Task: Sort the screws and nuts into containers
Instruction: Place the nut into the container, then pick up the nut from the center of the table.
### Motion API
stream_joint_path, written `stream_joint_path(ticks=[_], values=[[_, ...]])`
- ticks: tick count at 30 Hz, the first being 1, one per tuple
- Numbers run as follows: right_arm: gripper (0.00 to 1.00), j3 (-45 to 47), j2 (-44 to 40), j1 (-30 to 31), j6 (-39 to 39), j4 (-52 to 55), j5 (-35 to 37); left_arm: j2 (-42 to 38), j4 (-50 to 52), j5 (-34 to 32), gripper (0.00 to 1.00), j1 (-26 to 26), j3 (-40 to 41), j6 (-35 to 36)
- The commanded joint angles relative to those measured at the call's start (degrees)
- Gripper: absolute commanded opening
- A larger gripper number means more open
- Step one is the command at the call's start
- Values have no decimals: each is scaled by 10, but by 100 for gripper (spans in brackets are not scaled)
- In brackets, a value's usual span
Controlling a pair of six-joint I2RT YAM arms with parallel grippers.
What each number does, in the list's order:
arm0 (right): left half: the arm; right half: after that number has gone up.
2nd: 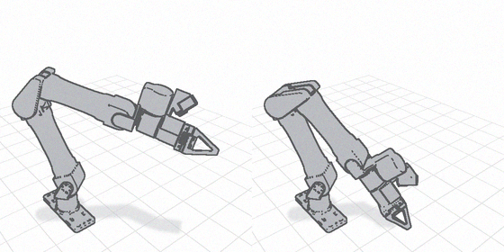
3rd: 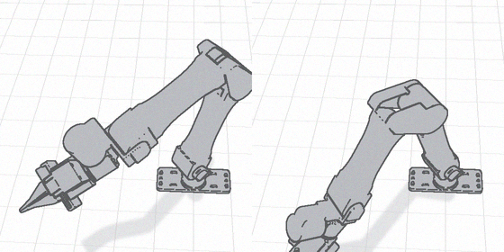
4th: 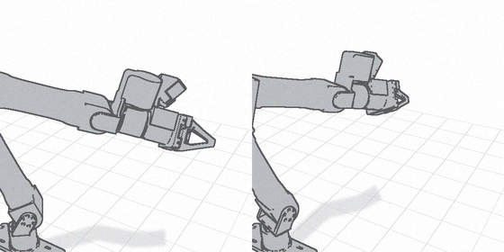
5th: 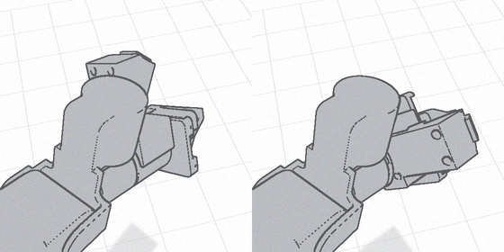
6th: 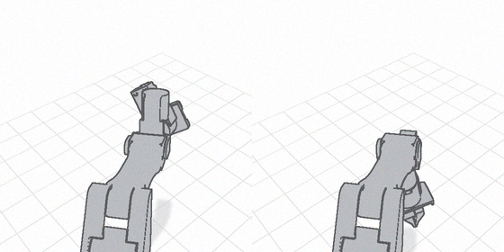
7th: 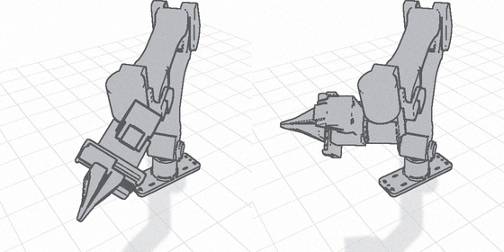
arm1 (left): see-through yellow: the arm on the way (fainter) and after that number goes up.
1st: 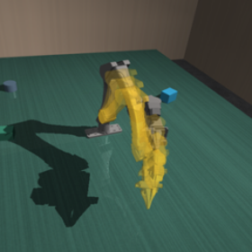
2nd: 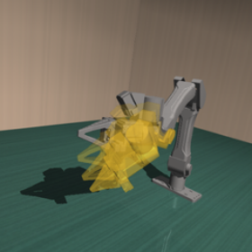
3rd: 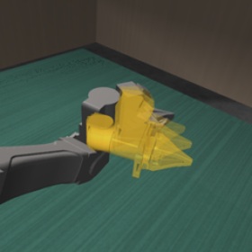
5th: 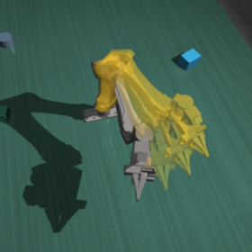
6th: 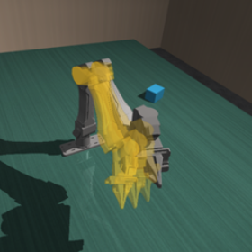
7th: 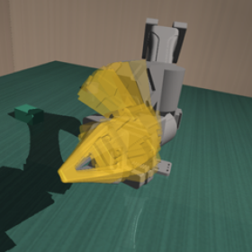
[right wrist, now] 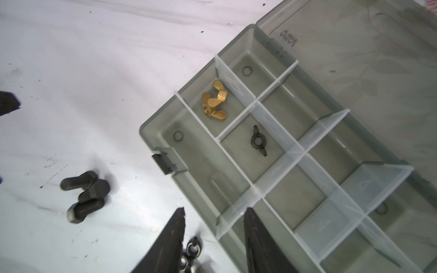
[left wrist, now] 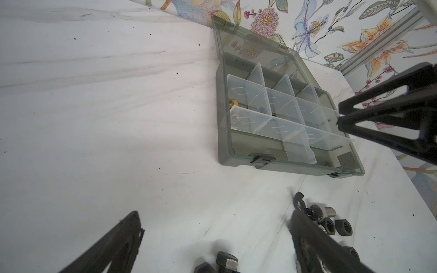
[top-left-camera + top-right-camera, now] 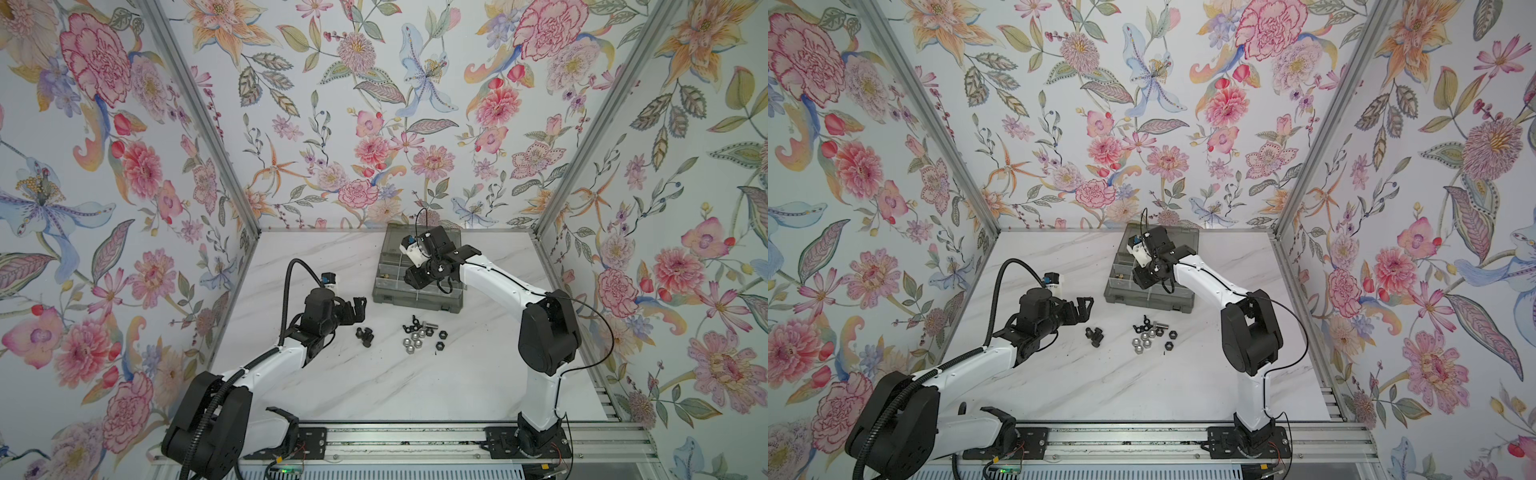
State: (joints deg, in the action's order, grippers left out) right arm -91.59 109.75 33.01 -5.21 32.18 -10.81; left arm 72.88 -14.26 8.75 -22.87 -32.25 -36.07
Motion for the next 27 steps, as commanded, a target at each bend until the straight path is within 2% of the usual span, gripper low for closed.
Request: stream_joint_path(ticks=[1,11,27], values=[[45,53,-21,13,-5,12,-30,-5,-8,-1,99,3,7,-6],[46,126,-22,72,-42,12,-32,-6,-6,4,99,3,5,-4],[43,112,48,86,-61,12,-14,-12,1,-1,99,3,4,-1]])
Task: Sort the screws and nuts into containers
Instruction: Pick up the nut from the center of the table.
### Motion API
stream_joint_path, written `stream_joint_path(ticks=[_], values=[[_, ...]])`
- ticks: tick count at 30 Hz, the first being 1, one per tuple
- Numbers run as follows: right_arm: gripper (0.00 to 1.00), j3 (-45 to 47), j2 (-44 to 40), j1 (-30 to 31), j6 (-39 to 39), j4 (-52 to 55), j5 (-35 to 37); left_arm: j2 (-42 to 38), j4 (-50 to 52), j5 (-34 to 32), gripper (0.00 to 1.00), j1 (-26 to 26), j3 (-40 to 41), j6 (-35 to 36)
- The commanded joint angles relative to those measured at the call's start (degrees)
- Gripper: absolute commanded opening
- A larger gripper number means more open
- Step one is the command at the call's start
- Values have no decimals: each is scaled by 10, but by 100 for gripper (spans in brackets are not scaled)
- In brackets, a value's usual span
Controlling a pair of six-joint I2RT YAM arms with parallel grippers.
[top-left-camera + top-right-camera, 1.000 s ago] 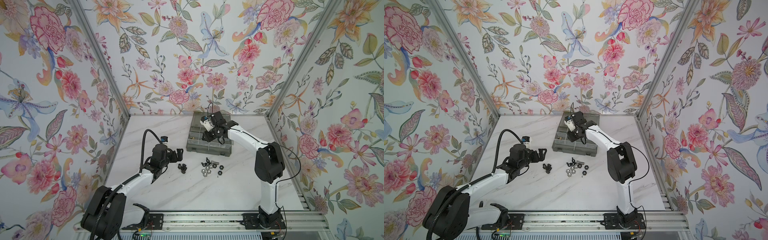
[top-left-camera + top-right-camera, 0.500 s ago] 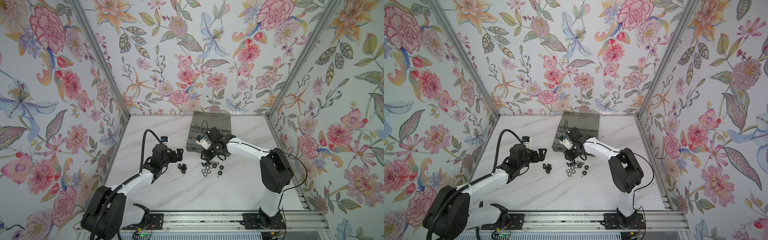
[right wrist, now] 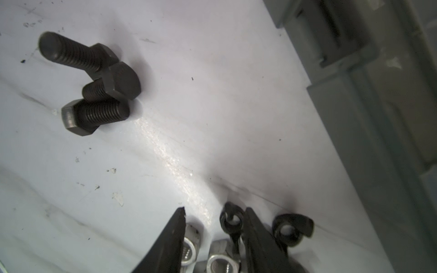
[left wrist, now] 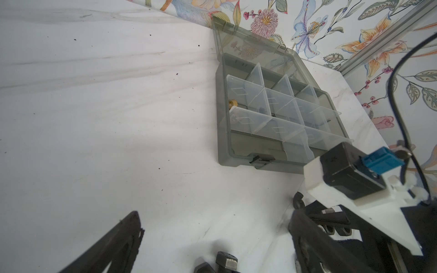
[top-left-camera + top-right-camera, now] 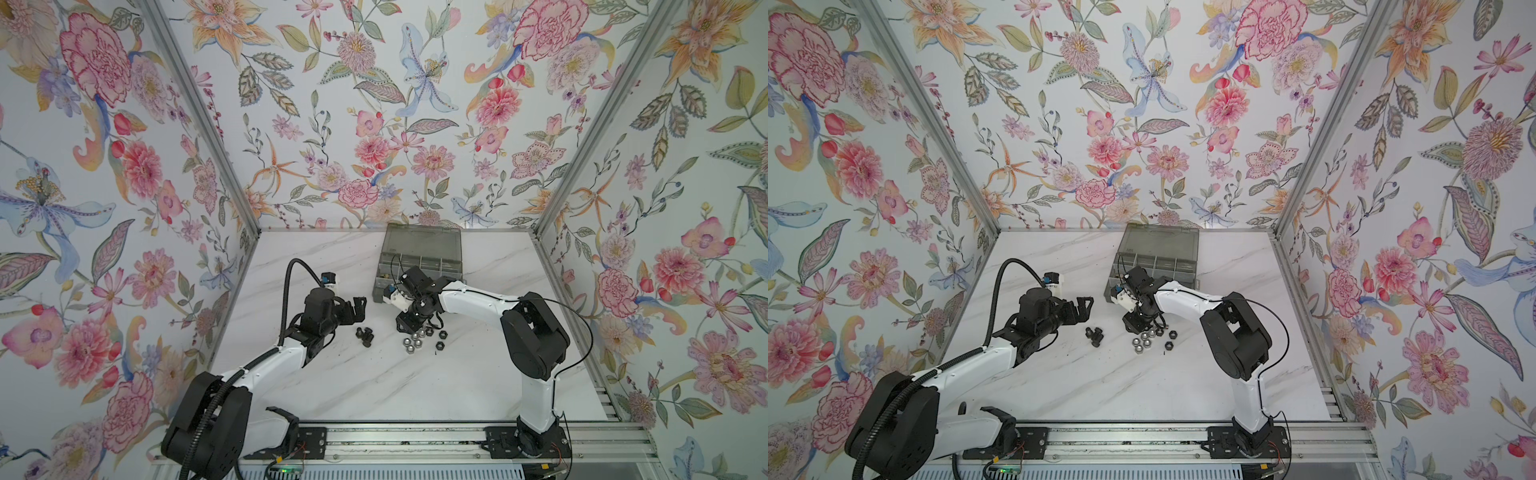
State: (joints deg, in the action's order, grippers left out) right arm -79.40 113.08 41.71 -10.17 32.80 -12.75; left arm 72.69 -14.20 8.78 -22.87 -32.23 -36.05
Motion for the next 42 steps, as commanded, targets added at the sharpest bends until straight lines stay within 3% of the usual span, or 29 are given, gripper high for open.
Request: stream_joint_path(ticks=[1,9,20,27,37,42], values=[[43,-11,18,-2,-12,6,5,-11,1,-1,99,3,4,-1],[39,-16,41,-2,-14,5,4,-10,1,-2,99,3,7,-1],[21,-17,41,-3,-11,5,0,-11,0,-3,99,3,9,0],[0,-20,32,-11,-8,5,-11,-13,0,-3,99,2,11,1],[0,-42,9,-31,-7,4,-42,-26,3,-8,99,3,18,1],[0,-100,9,-51,0,4,-54,-26,2,-8,99,3,17,1]])
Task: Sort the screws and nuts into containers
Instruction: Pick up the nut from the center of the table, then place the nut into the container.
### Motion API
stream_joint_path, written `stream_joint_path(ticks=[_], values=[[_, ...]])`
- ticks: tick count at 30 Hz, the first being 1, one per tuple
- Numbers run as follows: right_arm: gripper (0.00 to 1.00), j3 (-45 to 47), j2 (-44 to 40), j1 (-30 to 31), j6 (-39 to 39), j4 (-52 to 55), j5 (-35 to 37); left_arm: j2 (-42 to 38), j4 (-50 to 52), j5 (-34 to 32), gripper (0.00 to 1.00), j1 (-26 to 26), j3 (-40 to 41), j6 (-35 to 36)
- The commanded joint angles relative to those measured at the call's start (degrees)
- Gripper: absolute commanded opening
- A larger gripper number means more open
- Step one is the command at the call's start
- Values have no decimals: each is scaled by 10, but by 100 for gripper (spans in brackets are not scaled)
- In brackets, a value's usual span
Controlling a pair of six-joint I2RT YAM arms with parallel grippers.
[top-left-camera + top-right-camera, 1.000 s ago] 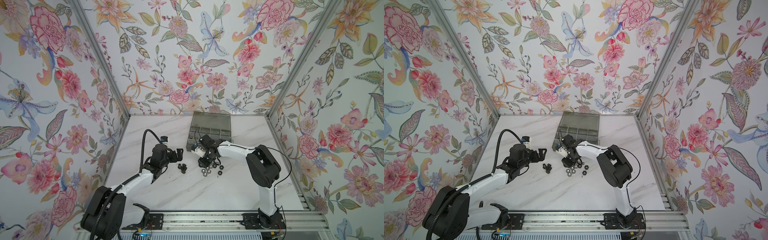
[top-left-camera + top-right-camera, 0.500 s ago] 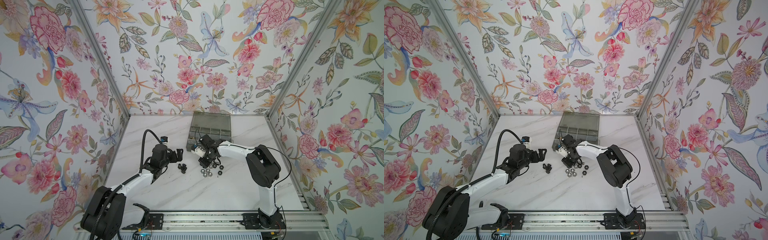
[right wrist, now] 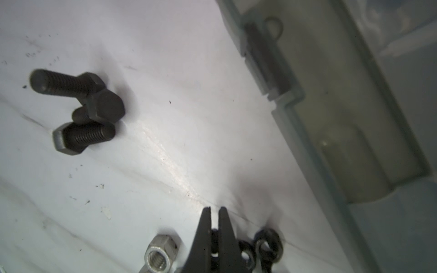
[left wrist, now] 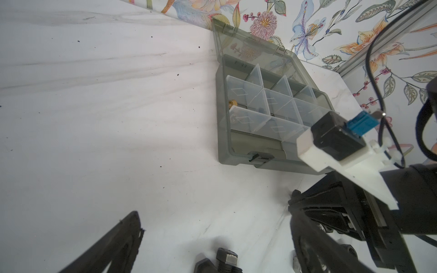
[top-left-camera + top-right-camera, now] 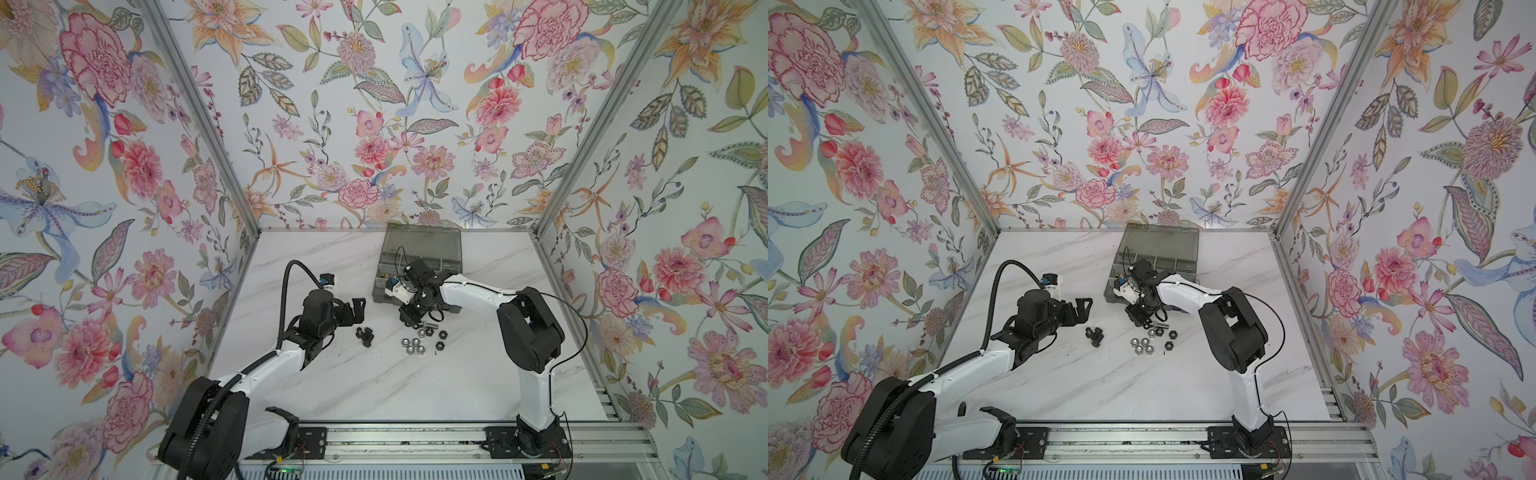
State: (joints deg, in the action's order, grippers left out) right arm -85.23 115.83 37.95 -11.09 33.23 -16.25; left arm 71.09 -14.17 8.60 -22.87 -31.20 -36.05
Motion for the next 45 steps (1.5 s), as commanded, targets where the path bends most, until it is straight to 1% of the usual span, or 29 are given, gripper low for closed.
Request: stream_joint_path(ticks=[1,9,14,20,27,28,31,33,36,39,42,45], values=[[0,-59,-14,-27,13,0,-24,-10,2,-6,99,2,7,1],[0,-202,57,-68,31,0,-7,-9,3,-9,99,3,6,1],[0,-275,114,-82,44,1,24,-7,3,-10,99,3,5,1],[0,-312,160,-84,40,1,59,-3,5,-9,99,3,3,1],[0,-313,180,-84,35,0,79,-2,6,-9,100,2,0,1],[4,-312,180,-84,35,1,81,-2,6,-9,99,3,0,0],[23,-308,176,-85,34,1,83,0,5,-8,99,2,-2,0],[31,-306,172,-85,34,1,84,2,5,-6,99,3,-2,0],[37,-300,156,-85,32,0,80,5,2,-3,99,2,-4,-2],[39,-275,120,-83,28,0,74,5,0,-2,100,2,-4,-2],[41,-226,65,-77,24,0,64,3,0,-2,99,3,-3,-2],[43,-152,2,-65,23,-3,58,2,-1,-2,99,3,-3,-2]])
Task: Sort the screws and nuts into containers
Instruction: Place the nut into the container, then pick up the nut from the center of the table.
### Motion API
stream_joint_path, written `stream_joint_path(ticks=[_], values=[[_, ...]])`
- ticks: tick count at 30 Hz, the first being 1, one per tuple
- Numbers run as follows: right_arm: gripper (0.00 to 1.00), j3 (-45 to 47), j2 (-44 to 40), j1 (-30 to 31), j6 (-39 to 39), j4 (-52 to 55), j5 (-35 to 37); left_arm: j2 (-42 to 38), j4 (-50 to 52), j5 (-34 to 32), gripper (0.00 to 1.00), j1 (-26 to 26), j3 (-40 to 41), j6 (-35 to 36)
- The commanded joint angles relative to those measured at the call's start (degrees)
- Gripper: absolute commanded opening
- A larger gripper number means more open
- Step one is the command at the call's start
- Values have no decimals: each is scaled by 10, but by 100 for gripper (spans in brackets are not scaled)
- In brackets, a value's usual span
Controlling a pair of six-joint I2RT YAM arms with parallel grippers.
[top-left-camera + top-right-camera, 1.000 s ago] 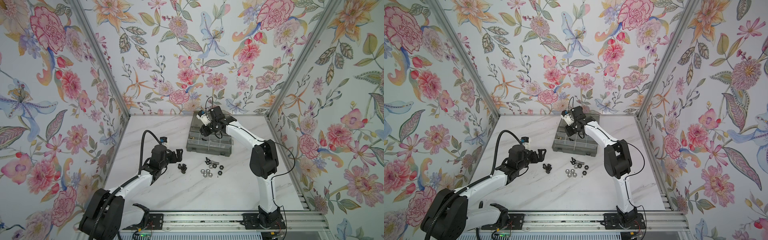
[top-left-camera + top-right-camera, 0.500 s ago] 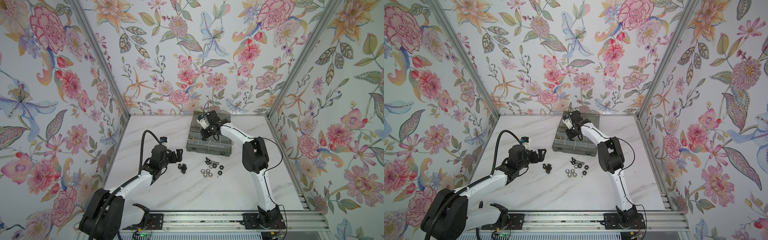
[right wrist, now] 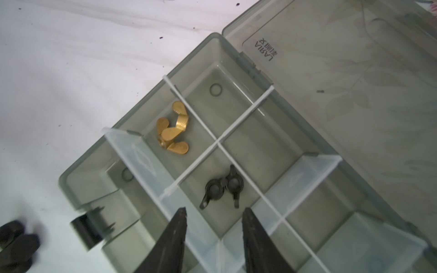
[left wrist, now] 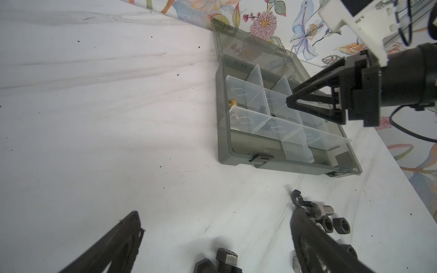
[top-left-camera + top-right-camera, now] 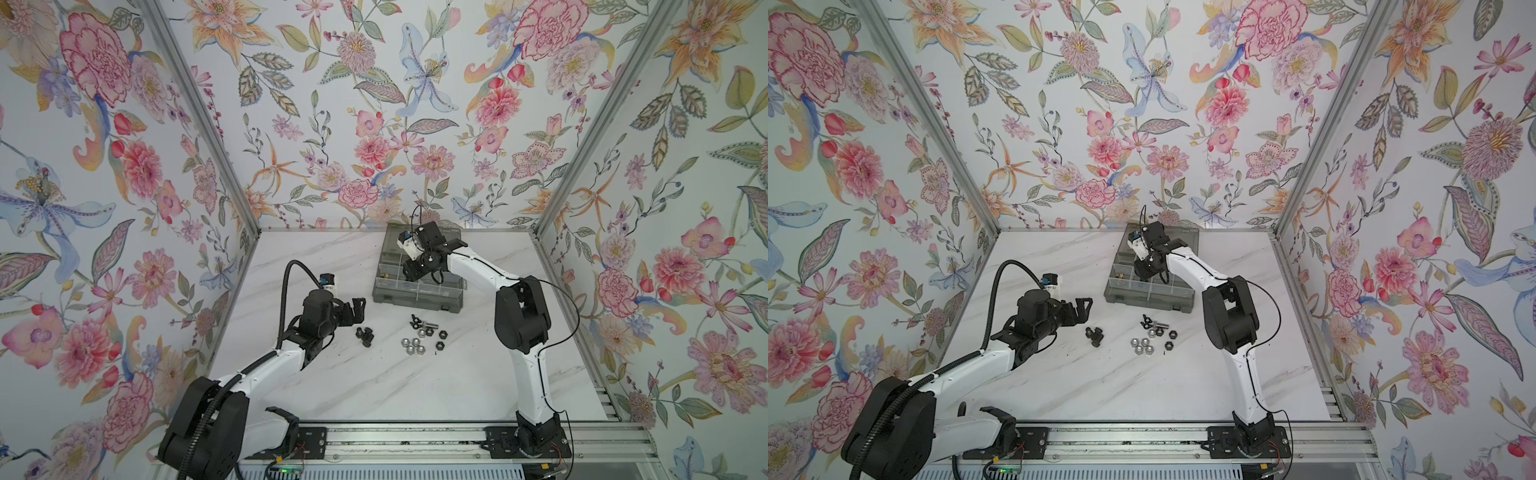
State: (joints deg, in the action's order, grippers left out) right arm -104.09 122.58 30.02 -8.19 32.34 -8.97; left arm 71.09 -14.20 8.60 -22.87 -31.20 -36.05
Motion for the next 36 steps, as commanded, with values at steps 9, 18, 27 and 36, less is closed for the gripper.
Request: stream_joint_path(ticks=[9,18,27,36], values=[[47,240,-188,63,13,6,-13,13,-4,6,99,4,-11,1],[46,297,-176,100,10,7,8,18,-12,12,99,3,-6,-2],[44,282,-135,101,-3,7,11,3,-8,3,99,3,4,-2],[42,279,-111,101,-12,7,19,7,-7,3,99,3,2,-1]])
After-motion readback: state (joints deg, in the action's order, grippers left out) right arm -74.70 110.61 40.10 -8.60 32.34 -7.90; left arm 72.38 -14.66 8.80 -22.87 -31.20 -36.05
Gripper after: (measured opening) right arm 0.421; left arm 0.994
